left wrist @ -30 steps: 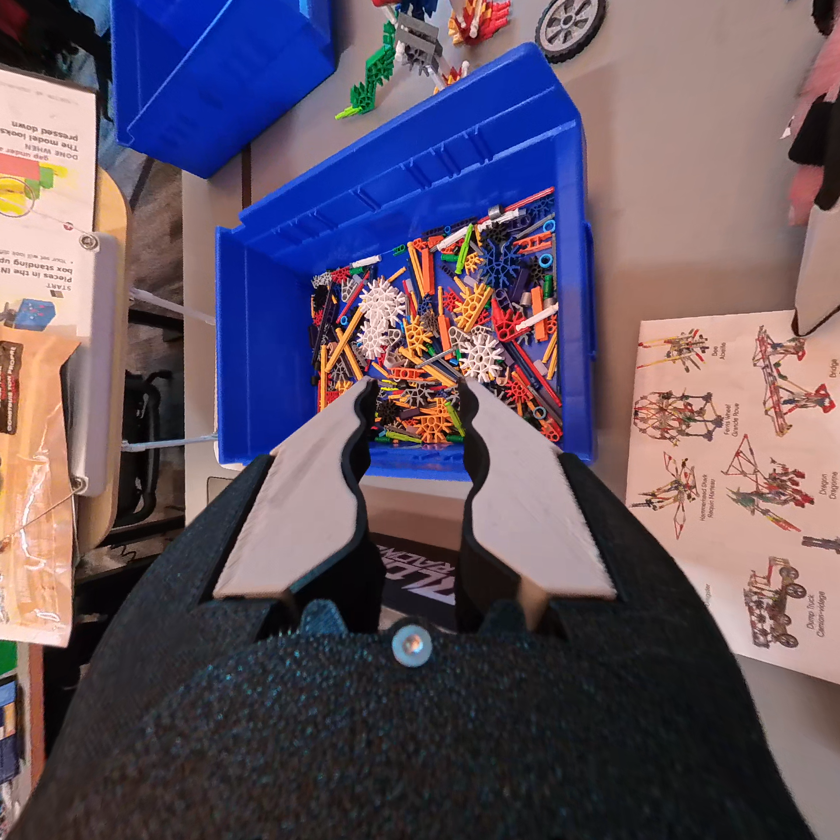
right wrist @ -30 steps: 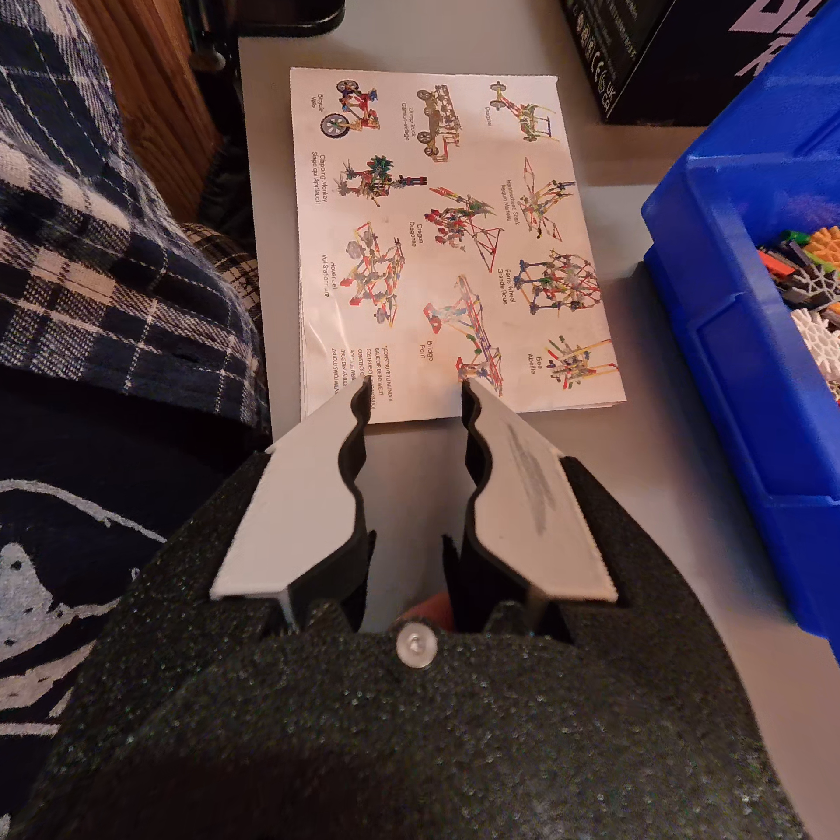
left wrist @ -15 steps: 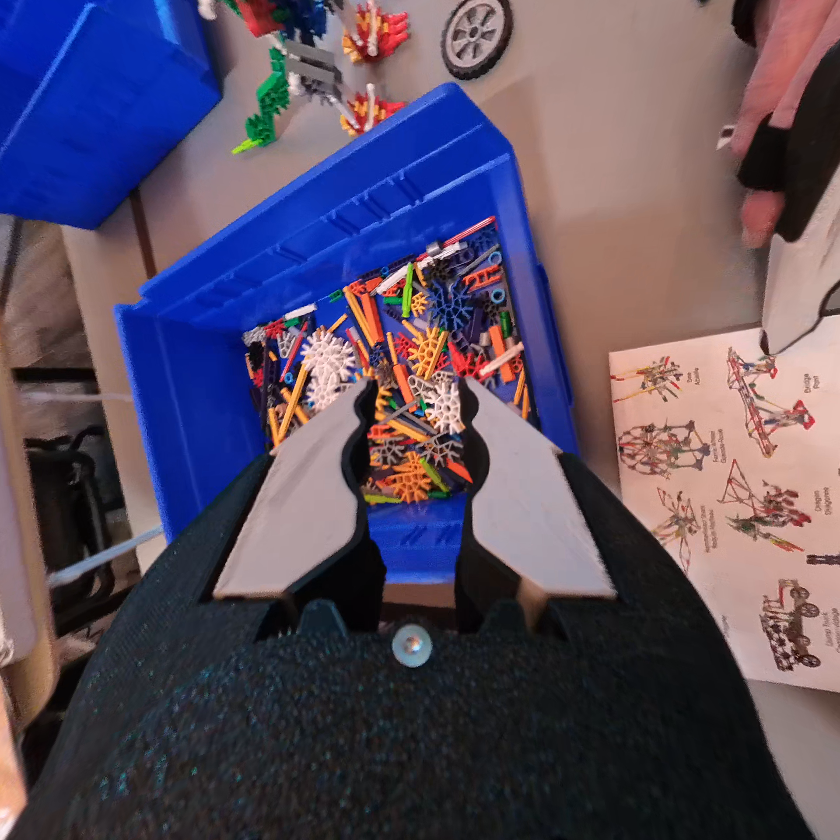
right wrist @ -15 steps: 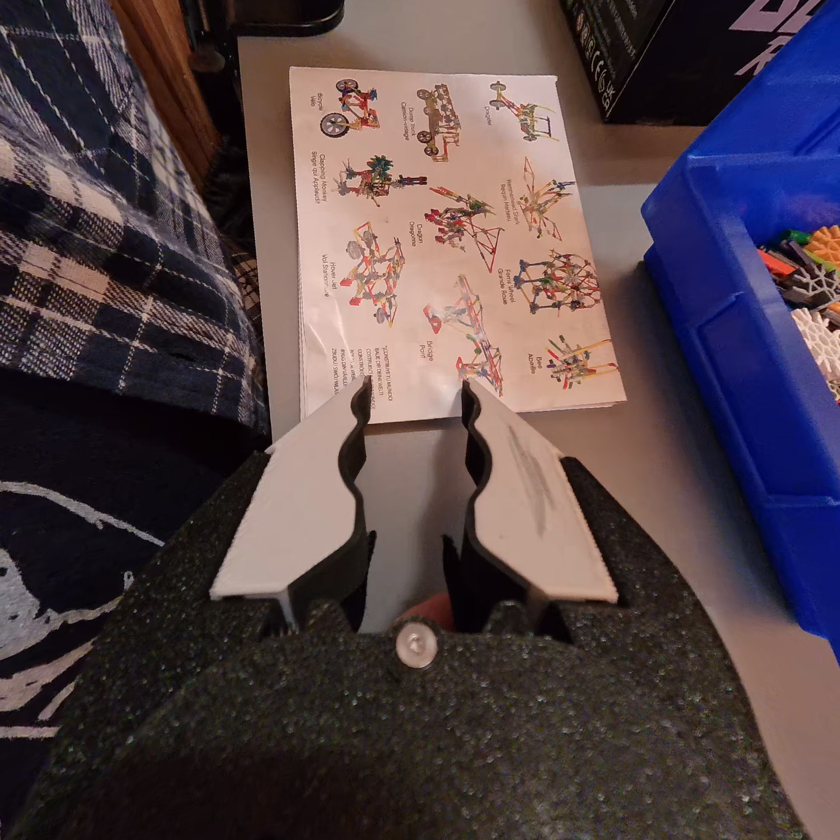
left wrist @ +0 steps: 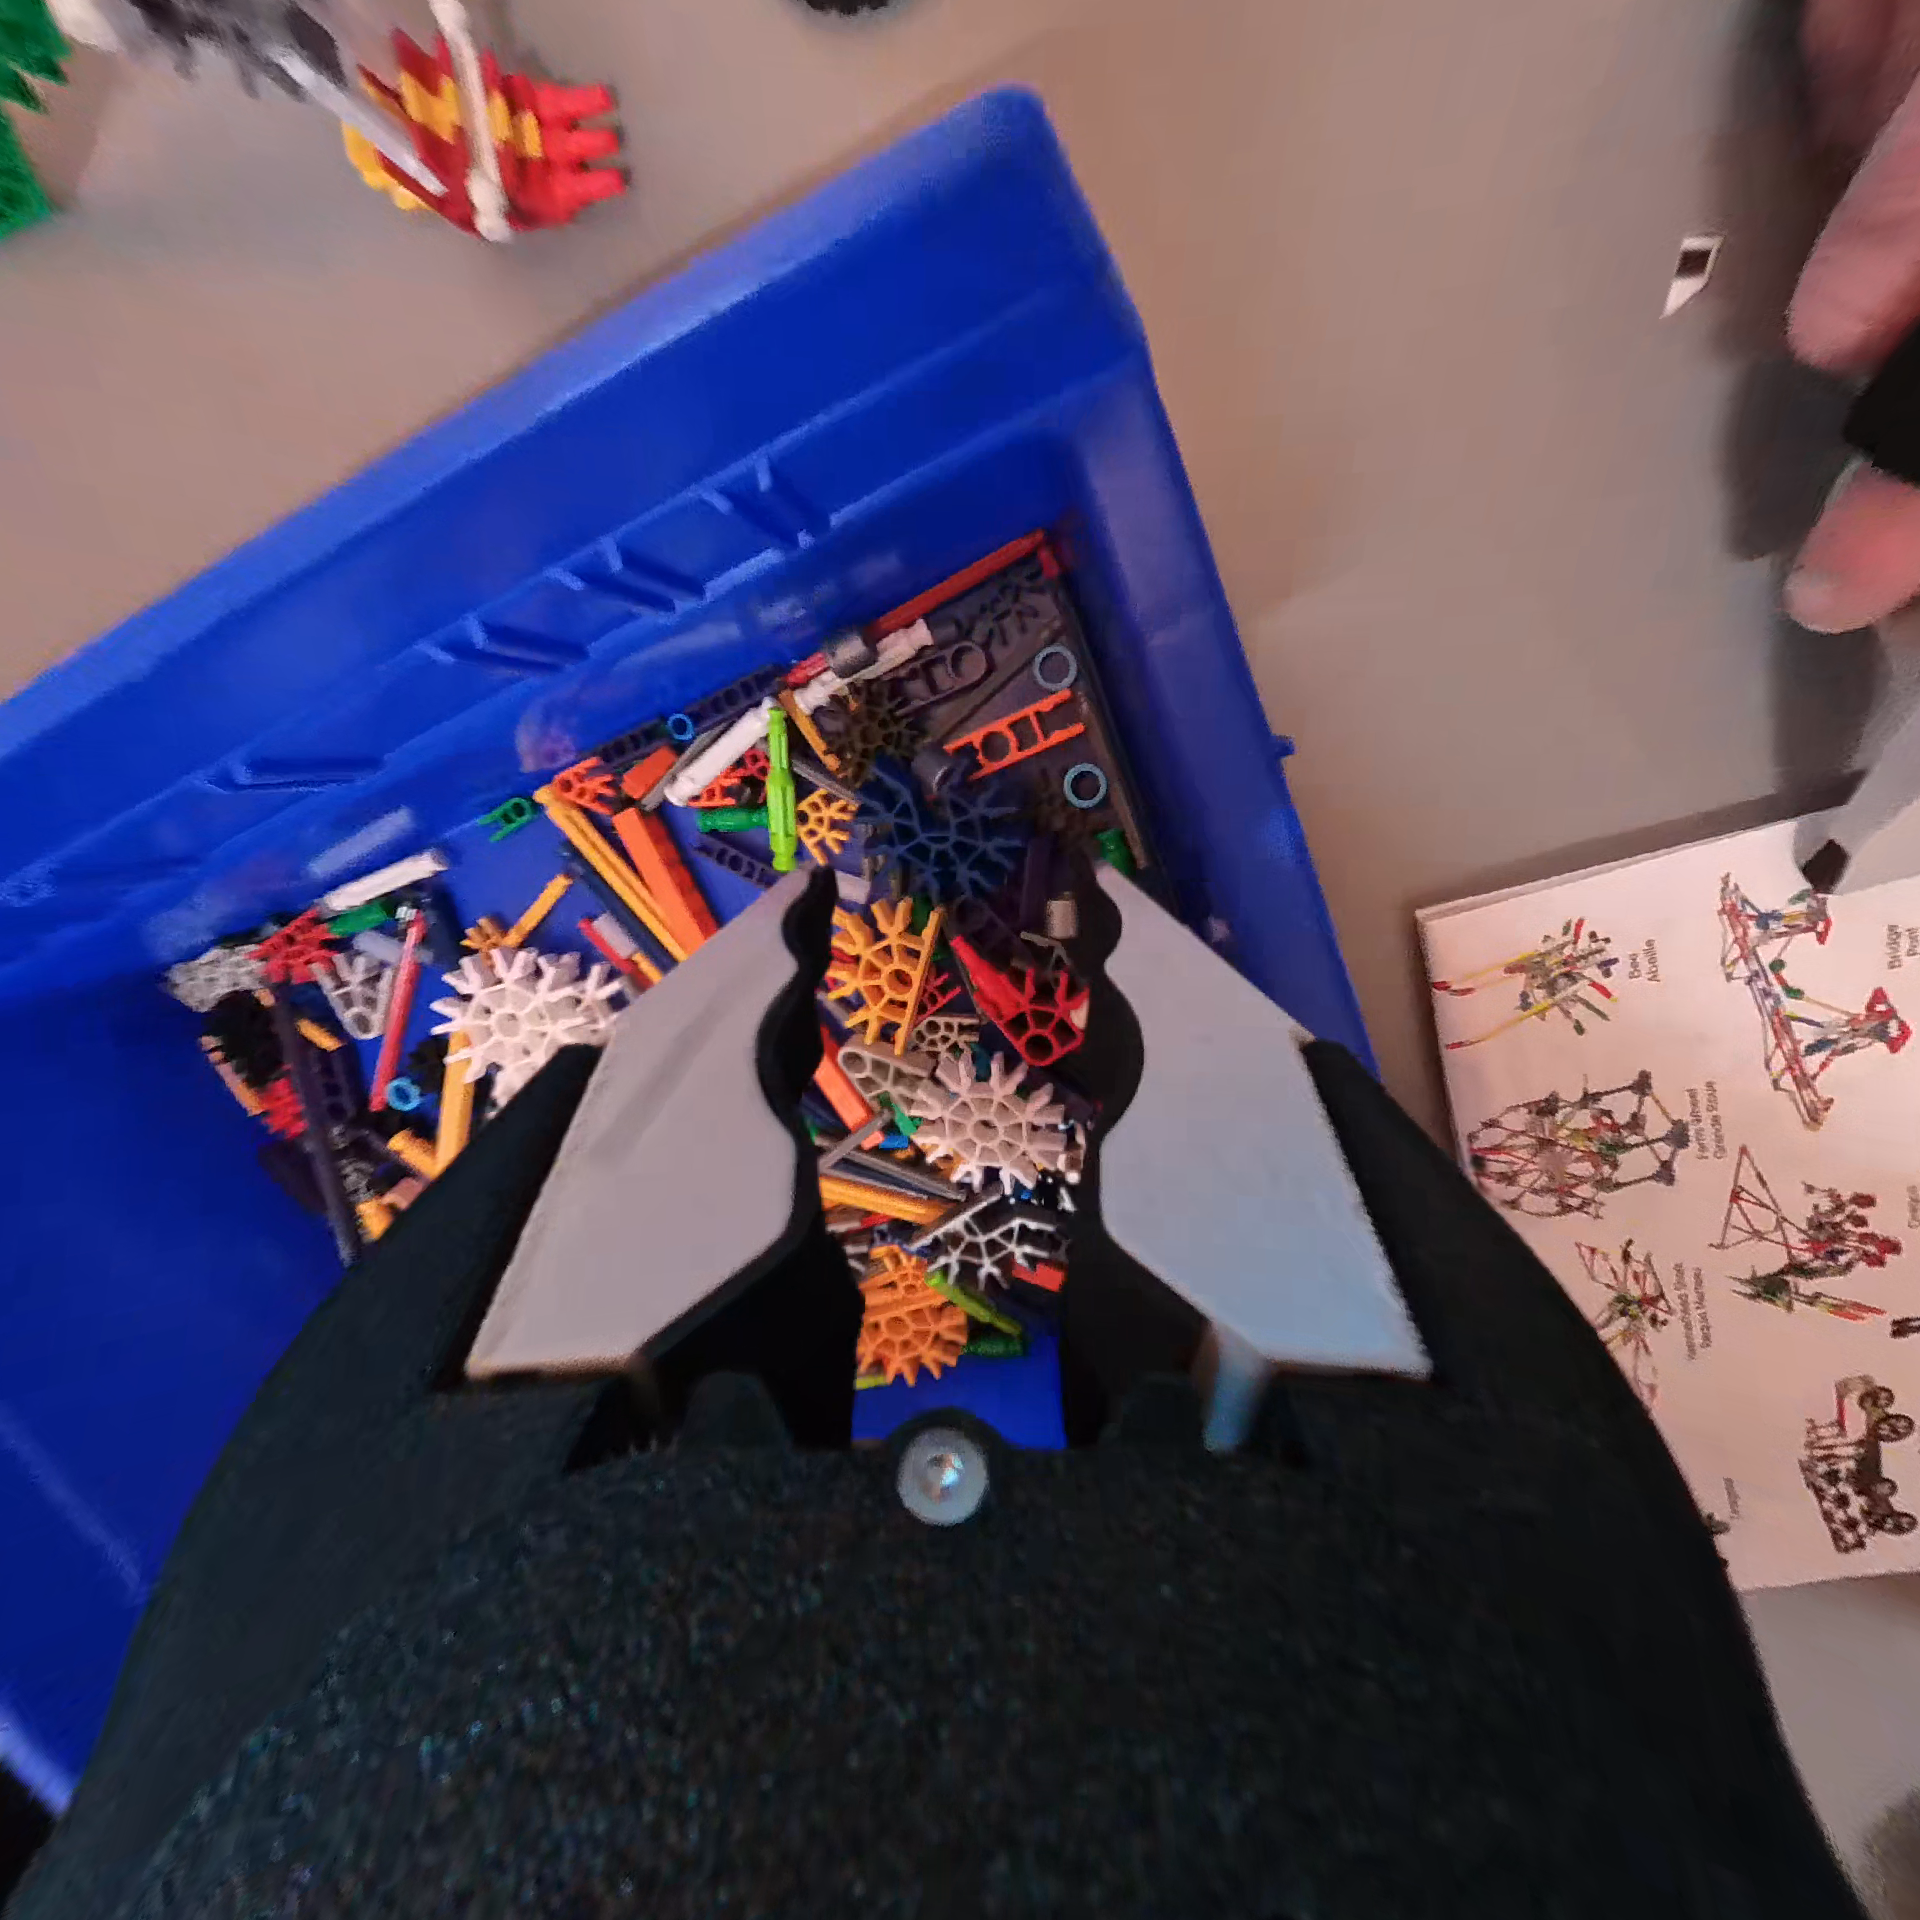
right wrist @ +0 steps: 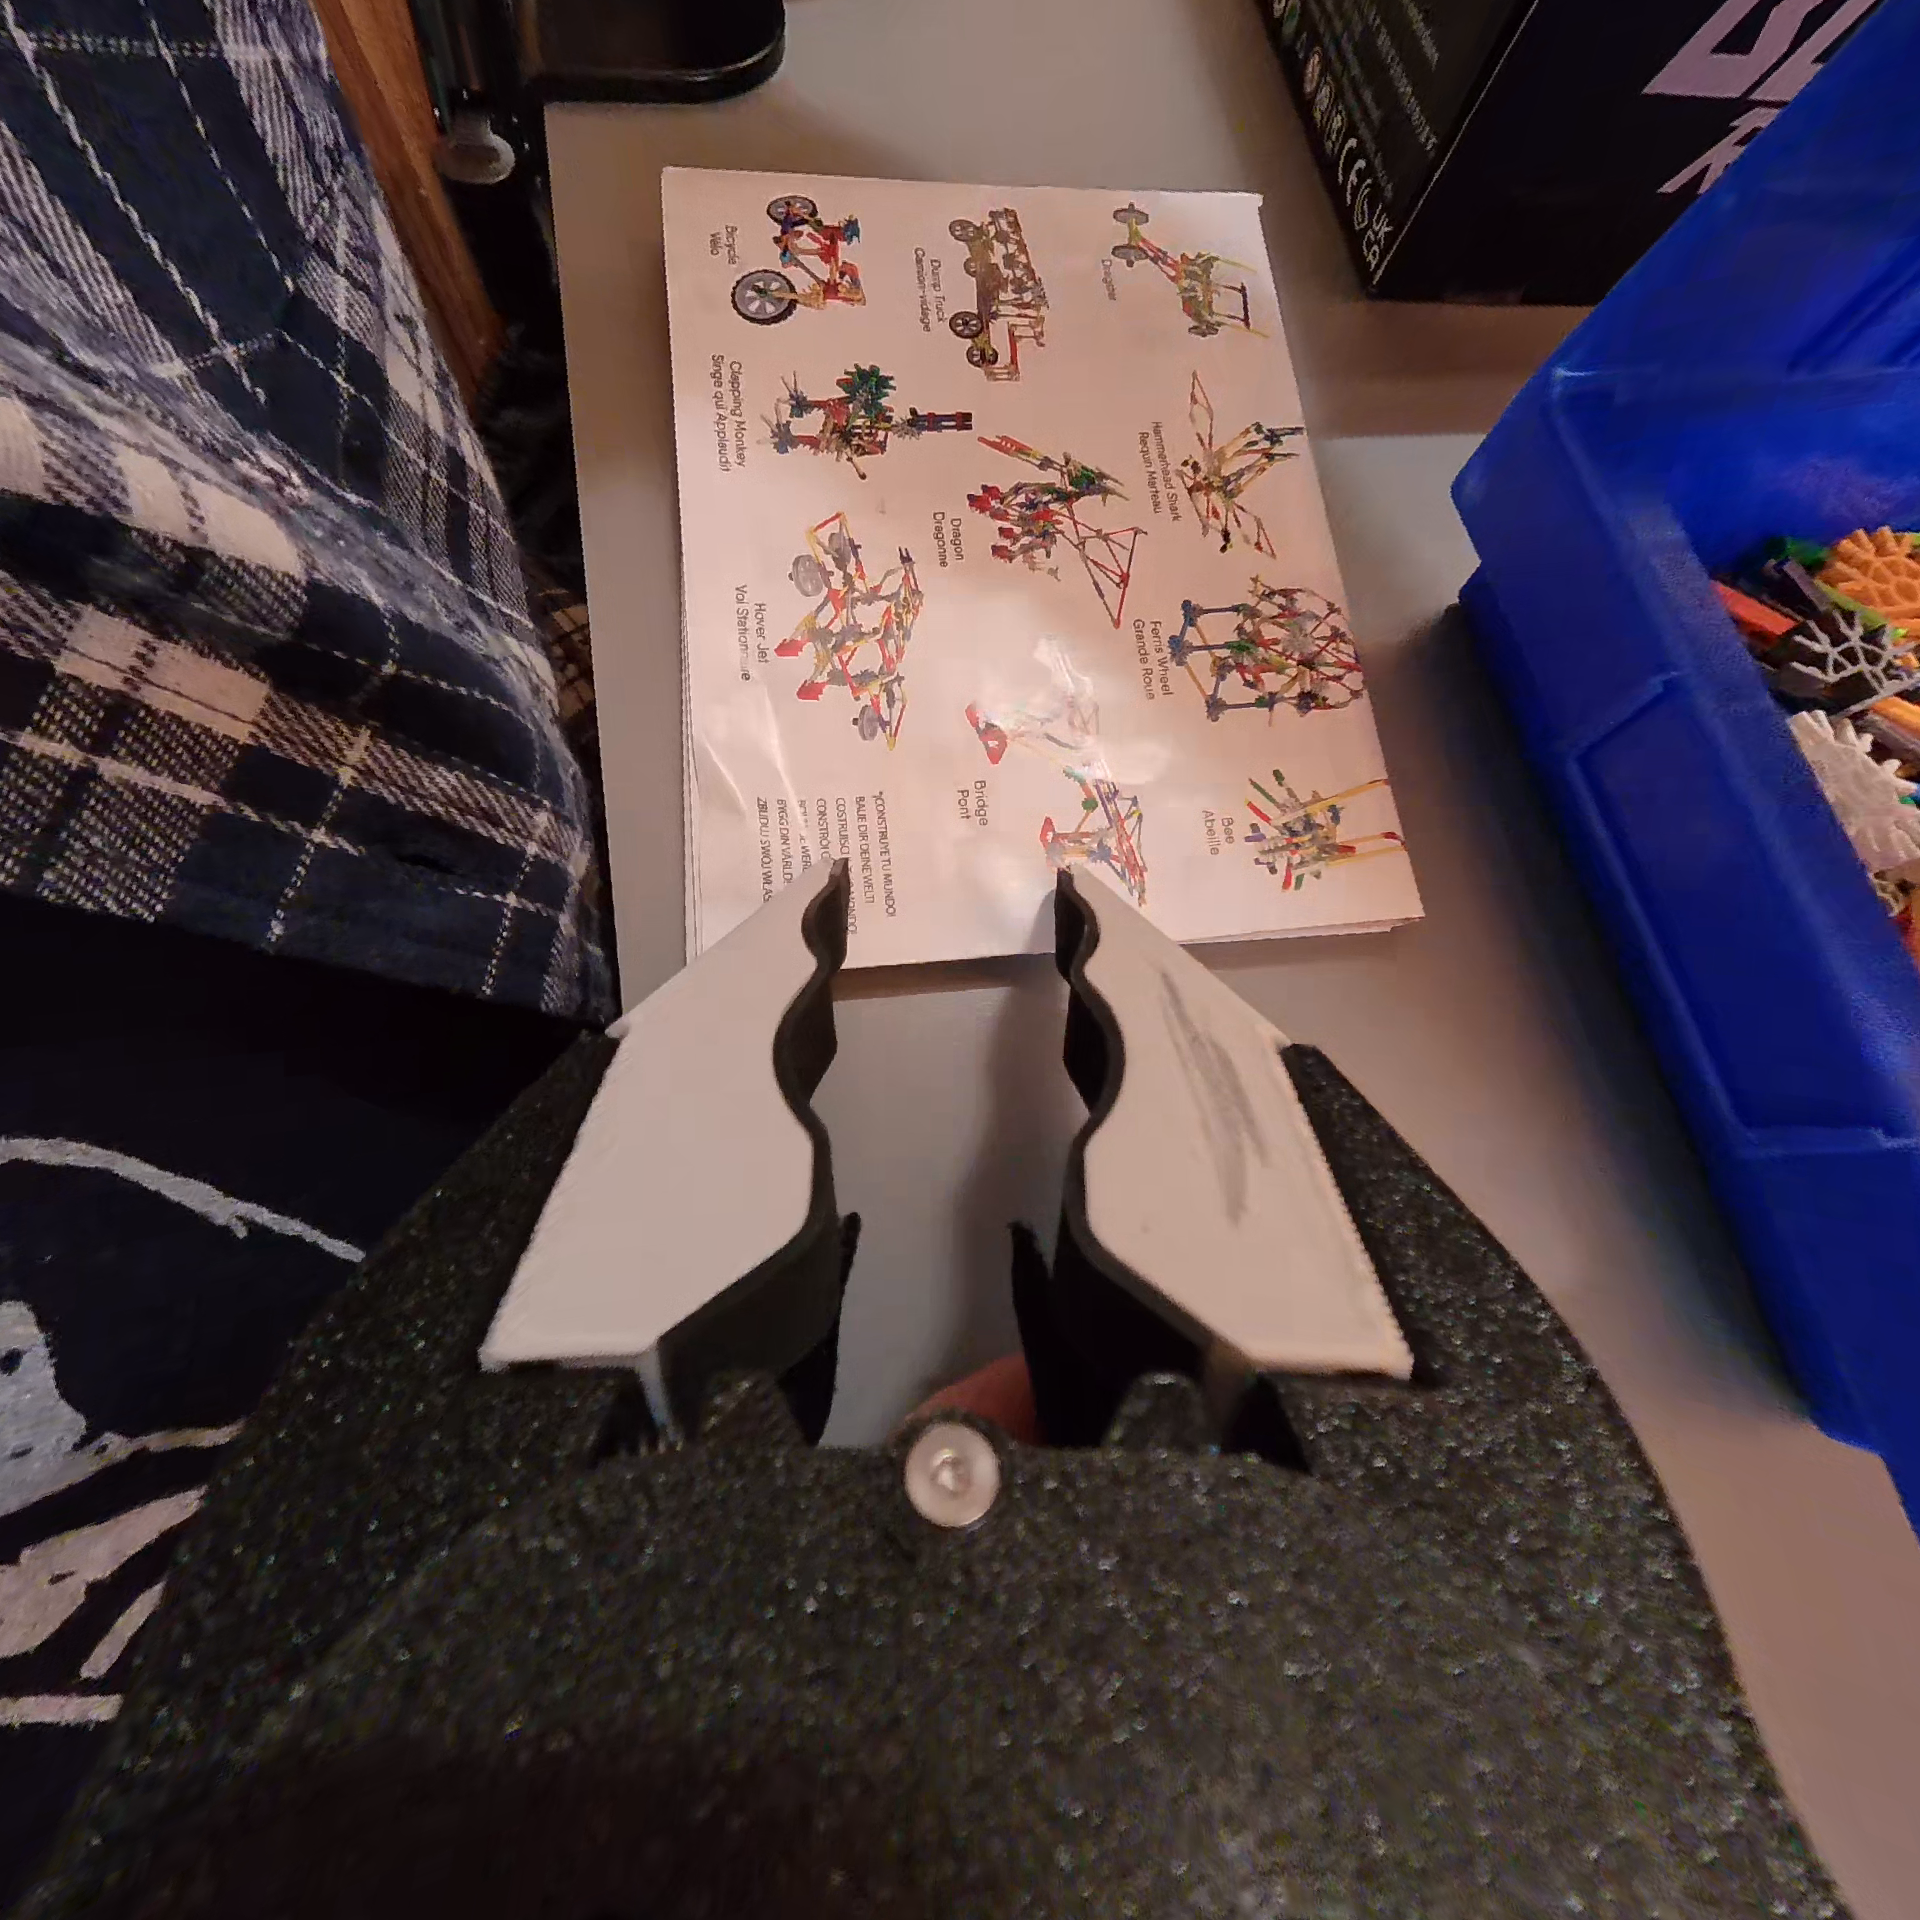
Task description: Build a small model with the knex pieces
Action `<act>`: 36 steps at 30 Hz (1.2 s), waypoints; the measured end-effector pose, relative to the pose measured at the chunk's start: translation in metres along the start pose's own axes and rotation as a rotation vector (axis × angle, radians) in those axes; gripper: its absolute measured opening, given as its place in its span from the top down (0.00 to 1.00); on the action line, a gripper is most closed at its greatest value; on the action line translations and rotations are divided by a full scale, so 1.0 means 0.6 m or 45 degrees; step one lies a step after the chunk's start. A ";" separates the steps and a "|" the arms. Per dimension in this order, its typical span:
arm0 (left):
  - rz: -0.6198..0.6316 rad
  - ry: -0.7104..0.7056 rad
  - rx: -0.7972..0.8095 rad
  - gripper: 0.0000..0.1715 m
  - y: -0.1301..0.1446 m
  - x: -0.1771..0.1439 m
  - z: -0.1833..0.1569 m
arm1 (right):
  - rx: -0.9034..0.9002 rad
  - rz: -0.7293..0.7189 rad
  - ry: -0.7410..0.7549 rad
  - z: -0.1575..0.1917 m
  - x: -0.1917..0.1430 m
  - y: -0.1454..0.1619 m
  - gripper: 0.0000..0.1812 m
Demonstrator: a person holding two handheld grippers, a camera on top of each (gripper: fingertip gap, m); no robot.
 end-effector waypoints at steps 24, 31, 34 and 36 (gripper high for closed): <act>-0.041 -0.049 -0.024 0.78 0.002 -0.002 0.021 | -0.003 -0.010 0.000 -0.001 0.002 -0.001 0.78; -0.132 -0.158 0.087 0.79 -0.054 -0.078 -0.021 | -0.008 -0.004 0.004 -0.002 0.003 0.000 0.78; -0.194 -0.141 0.136 0.78 -0.087 -0.093 -0.056 | -0.016 -0.002 0.008 -0.002 0.004 0.000 0.78; -0.213 -0.113 0.176 0.79 -0.106 -0.090 -0.082 | -0.021 -0.002 0.010 -0.002 0.004 0.000 0.78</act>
Point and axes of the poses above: each gripper's, where its closed fingertips meet, x out along the fingers, y out of its underside, z = x × y across the jaws, the point moved 8 cm from there along -x, back along the fingers, and after that the axes turned 13 degrees about -z, right-handed, at the moved point
